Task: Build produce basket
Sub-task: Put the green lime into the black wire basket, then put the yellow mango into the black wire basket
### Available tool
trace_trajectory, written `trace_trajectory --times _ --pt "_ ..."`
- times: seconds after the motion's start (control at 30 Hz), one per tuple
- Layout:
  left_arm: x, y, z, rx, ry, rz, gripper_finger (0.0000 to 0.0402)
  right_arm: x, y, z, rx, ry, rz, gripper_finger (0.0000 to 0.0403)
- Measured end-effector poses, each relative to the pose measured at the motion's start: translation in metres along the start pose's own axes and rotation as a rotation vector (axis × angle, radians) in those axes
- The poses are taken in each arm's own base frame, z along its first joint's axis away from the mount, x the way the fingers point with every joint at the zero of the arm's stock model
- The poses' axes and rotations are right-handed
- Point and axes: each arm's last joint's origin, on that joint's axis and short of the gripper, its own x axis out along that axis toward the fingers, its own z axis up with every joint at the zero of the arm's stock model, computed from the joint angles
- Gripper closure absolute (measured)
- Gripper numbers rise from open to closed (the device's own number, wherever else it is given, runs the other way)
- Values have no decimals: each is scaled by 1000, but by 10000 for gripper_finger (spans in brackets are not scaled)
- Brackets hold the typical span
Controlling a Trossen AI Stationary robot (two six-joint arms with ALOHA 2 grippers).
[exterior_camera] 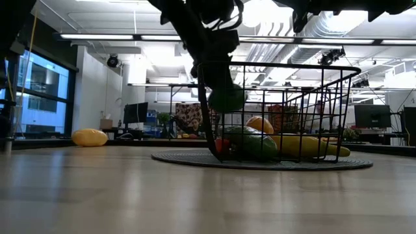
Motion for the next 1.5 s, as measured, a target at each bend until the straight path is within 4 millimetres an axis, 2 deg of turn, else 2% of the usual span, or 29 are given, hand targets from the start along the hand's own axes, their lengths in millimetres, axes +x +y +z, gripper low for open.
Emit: trace_trajectory --times 0.17,0.33,0.57,0.7,0.87,1.0,1.13,1.23,1.37,1.5 --pt "16 -2 -5 41 43 -4 126 0 0 0 1 3 0 403" --pt "22 -4 -8 45 58 8 122 0 0 -1 1 7 0 402" --pt "22 -1 -6 62 52 62 80 0 0 -1 2 8 -1 402" --pt "22 0 -7 57 54 36 57 0 0 -1 2 8 -1 402" --pt "16 1 -1 64 63 17 47 0 0 -1 2 8 -1 402" --pt "-5 6 17 81 67 18 48 0 0 -1 2 8 0 402" --pt "-44 20 36 23 14 31 50 0 0 -1 15 9 -1 402" --pt "-76 30 40 -80 -78 18 51 0 0 -1 37 12 -1 402" --pt "-119 41 35 -197 -263 2 51 0 0 -2 38 20 -2 402" --pt "-152 39 14 -243 -479 -39 51 0 0 -3 32 33 -3 402"
